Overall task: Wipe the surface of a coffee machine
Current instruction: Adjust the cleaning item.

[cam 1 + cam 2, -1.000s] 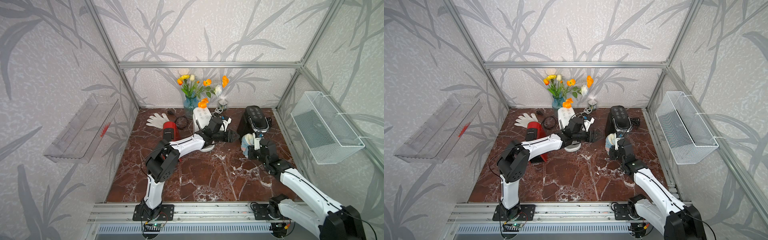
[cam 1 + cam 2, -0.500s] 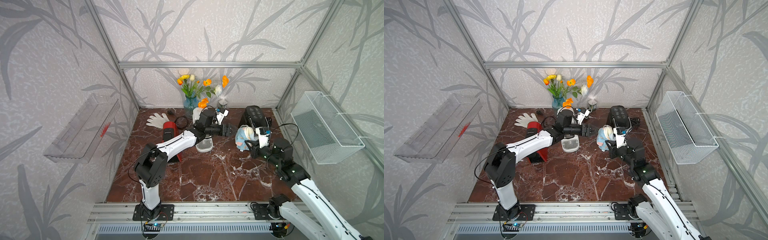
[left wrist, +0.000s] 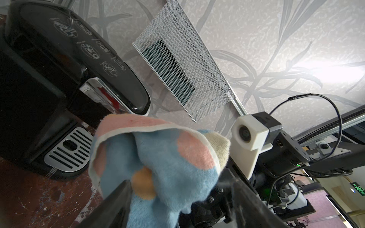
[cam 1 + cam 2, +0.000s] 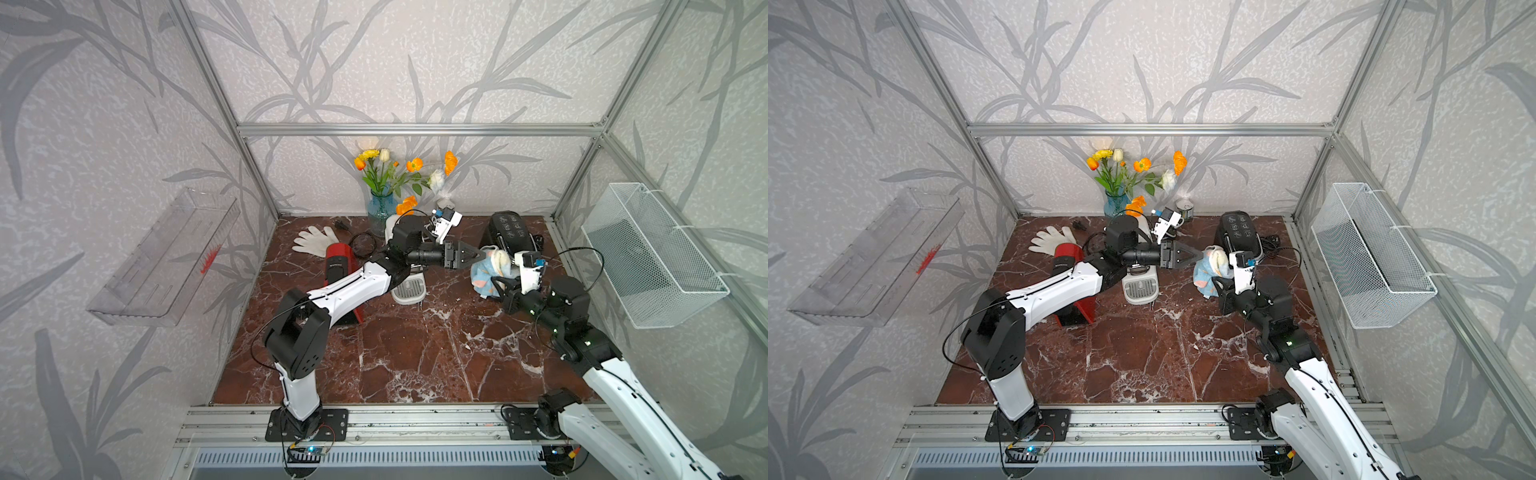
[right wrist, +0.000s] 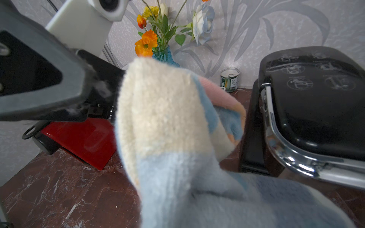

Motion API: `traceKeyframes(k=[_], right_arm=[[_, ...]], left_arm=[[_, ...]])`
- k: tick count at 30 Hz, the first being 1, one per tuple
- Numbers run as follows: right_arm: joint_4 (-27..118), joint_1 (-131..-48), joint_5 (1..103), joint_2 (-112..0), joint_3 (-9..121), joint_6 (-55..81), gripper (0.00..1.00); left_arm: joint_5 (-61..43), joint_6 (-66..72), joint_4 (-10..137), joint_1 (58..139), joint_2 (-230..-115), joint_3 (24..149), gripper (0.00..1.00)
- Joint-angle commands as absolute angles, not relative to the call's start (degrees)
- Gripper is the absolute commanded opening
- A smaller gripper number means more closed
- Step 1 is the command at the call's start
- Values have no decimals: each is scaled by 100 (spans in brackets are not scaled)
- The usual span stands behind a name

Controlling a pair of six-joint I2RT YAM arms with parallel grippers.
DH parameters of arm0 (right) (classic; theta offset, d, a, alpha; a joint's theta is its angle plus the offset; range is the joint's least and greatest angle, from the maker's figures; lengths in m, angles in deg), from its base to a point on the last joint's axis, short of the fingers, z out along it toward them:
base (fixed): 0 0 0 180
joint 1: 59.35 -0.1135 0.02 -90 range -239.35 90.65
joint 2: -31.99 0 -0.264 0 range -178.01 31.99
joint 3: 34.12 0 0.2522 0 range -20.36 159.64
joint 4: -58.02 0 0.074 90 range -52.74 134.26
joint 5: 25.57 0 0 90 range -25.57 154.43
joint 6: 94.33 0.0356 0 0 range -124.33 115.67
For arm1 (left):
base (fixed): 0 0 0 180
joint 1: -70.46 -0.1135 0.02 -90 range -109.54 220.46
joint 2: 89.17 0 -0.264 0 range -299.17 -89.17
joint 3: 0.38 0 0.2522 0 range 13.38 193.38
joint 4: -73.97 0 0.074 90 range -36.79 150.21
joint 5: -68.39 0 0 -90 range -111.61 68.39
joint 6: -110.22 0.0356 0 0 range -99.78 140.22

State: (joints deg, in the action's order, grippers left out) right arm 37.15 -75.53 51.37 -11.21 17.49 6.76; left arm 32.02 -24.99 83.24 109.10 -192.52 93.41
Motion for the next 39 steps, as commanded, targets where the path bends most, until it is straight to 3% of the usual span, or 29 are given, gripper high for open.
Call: traceKeyframes(k=[1,8,22,30,33,35,39], right_arm=[[3873,-7351,5222,-1125,1775,877,0],[4216,-7271,4763,-1116,1859,1014,0],[5822,-7270,3457,-1414,1441,1745,0],[6068,-7244,3520,-1497,1296,1708,0],[6275,-7220,3601,-1566,1251,1764,0],[6315,-7168,3598,-1629,1254,1796,0],[6359,-7048,3640,-1653,1195,1873,0]], left_arm=[[3434,-2646,8674,10965,-19075,9320,79],[3138,-1751,7286,11250,-19302,9884,80],[3473,-3024,8487,11344,-20094,10332,80],[3608,-3089,8377,11510,-20382,10761,75],[3702,-3076,8317,11572,-20495,10903,62],[3753,-3113,8311,11582,-20570,10993,38],[3817,-3330,8533,11584,-20681,11080,14]])
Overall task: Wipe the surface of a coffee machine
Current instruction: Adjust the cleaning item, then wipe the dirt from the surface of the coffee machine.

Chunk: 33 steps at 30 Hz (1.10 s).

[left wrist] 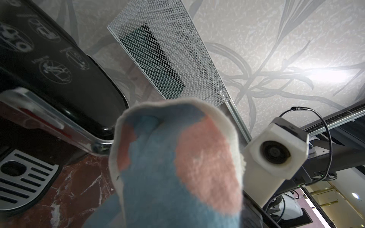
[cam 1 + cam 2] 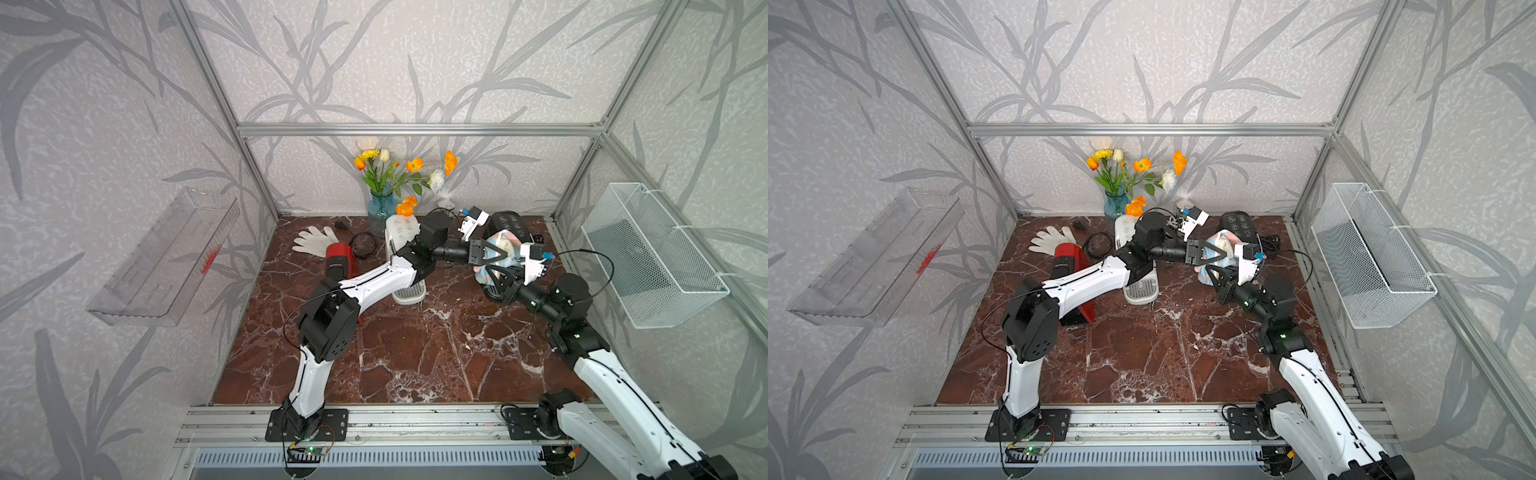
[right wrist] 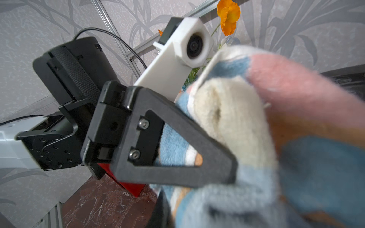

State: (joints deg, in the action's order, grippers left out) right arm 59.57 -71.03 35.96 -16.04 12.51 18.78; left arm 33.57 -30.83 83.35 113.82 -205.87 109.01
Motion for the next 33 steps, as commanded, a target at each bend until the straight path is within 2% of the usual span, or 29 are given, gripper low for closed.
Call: traceKeyframes(k=[1,4,12,17,24,29,33], right_arm=[[6351,-7022,3671,-1644,1174,1882,0],[6113,-6956,3923,-1580,1164,1853,3],[4894,-6827,5134,-1301,1242,1615,25],[4545,-6763,5259,-1243,1204,1564,37],[4399,-6757,5558,-910,874,1669,39],[4466,-6749,5745,-691,455,1743,39],[4665,-6753,5682,-665,189,1734,39]], left_arm=[[3791,-3332,8522,11582,-20698,11109,9],[3701,-3228,8254,11573,-20764,11243,0],[2843,-2083,6525,11433,-20611,11581,0],[1536,-1173,4891,11382,-20540,12163,0],[-320,-660,3720,11371,-20720,13030,0],[-1352,-632,3226,11372,-21442,14027,0],[-1786,-589,2863,11359,-22204,15159,0]])
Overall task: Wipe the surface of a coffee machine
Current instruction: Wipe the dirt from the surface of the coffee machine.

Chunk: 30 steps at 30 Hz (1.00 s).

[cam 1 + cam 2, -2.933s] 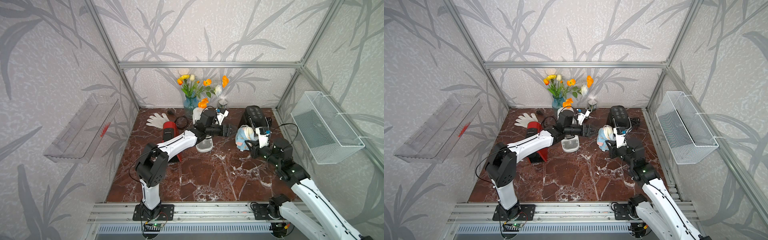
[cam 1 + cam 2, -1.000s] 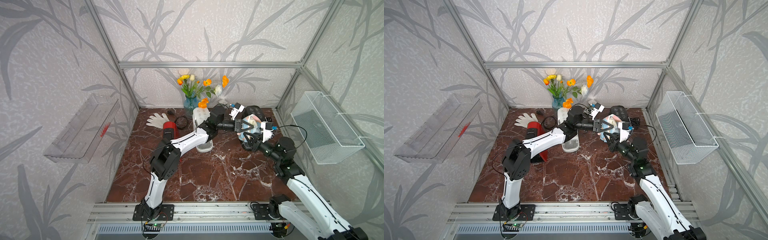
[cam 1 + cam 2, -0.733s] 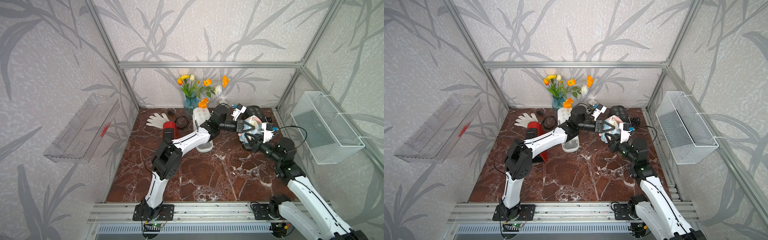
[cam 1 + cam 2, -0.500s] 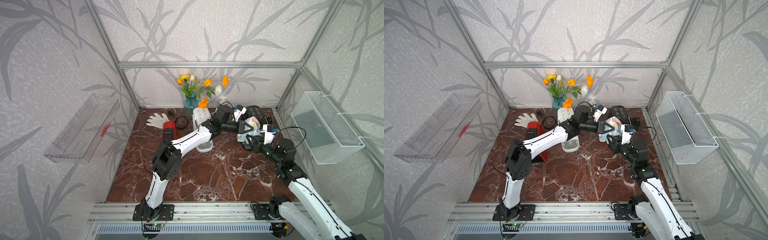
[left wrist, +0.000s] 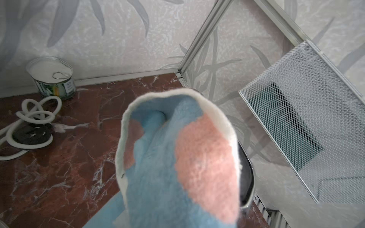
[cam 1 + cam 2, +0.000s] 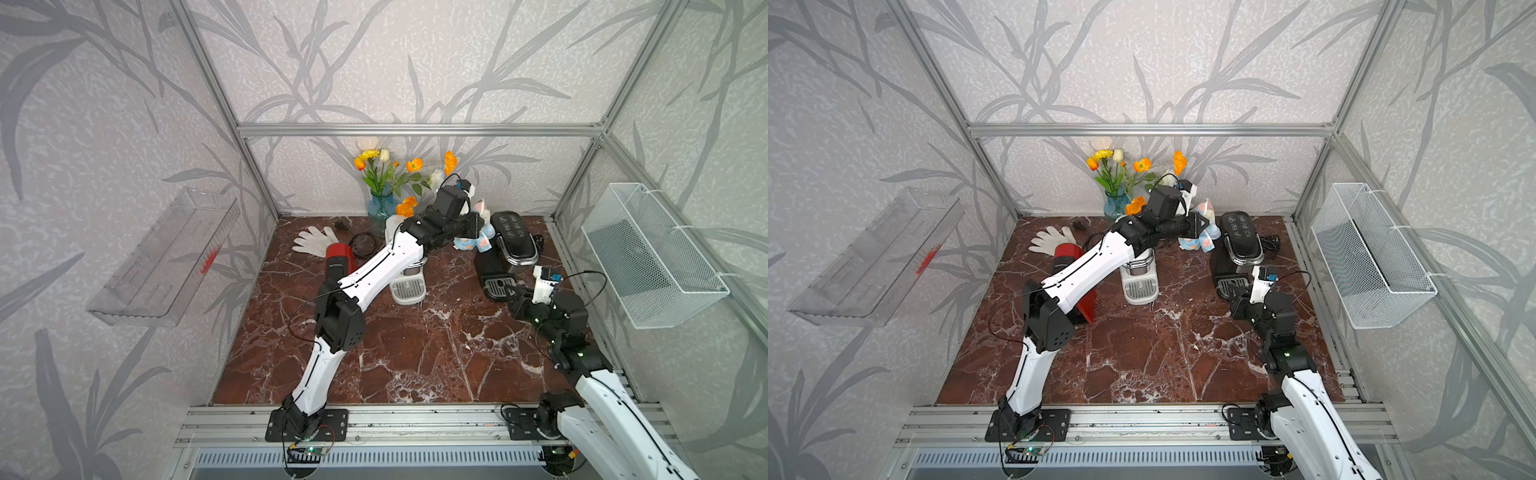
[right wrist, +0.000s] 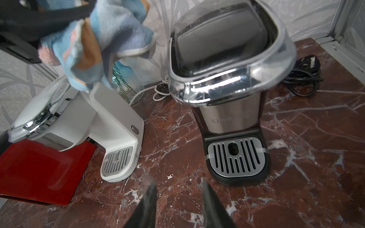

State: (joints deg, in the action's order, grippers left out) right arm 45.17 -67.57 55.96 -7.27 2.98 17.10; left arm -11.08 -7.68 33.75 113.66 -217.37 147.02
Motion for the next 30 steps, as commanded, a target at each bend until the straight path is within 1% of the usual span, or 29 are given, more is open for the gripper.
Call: traceKeyframes(k=[1,5,12,20,30], right_arm=[[4727,-6752,5641,-656,131,1738,39],[4909,-6756,5560,-655,-4,1746,39],[5058,-6752,5529,-641,-111,1764,38],[5050,-6754,5511,-559,-129,1769,39],[5028,-6754,5530,-548,-130,1747,39]], left_arm=[[-1812,-590,2889,11357,-22368,15387,0],[-1870,-788,3017,11354,-22884,15921,0],[-1873,-1047,3255,11422,-23234,15884,0],[-1499,-1444,3612,11432,-23792,15885,0],[-1276,-1619,3543,11528,-24233,15621,0]])
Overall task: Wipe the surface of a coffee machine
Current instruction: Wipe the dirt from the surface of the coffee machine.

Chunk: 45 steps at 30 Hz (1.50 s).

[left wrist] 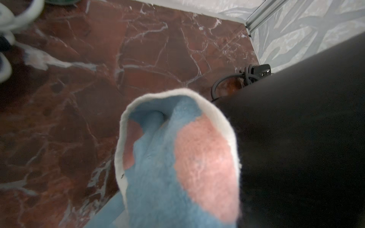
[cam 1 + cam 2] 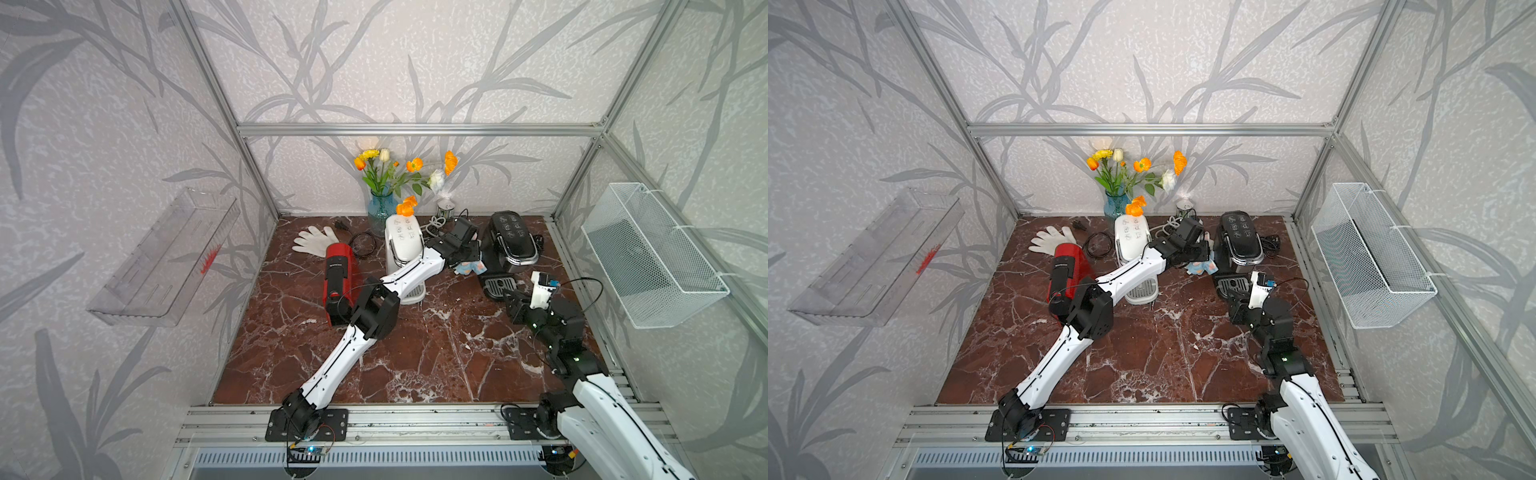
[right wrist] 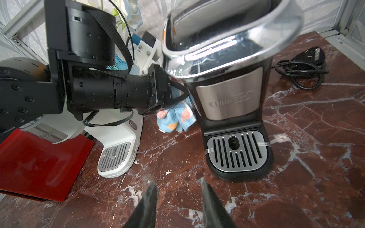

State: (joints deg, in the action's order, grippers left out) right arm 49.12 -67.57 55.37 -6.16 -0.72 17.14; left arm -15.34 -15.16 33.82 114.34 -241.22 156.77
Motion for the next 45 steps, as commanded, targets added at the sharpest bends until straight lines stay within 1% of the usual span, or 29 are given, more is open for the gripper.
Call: traceKeyframes(k=[1,6,17,24,35,45], right_arm=[[5024,-6757,5530,-537,-134,1748,39],[5024,-6753,5539,-537,-137,1749,39],[5041,-6756,5555,-594,-153,1738,39],[5048,-6753,5564,-601,-149,1734,39],[5033,-6752,5564,-601,-150,1732,39],[5024,-6752,5573,-605,-170,1720,39]], left_arm=[[-1241,-1634,3534,11525,-24248,15611,0],[-1238,-1591,3534,11547,-24134,15637,0],[-1342,-1331,3747,11621,-23208,15646,0],[-1279,-1216,3927,11686,-22827,15595,0],[-1337,-1292,3874,11709,-23264,15568,0],[-1259,-1591,4020,11705,-23609,15132,0]])
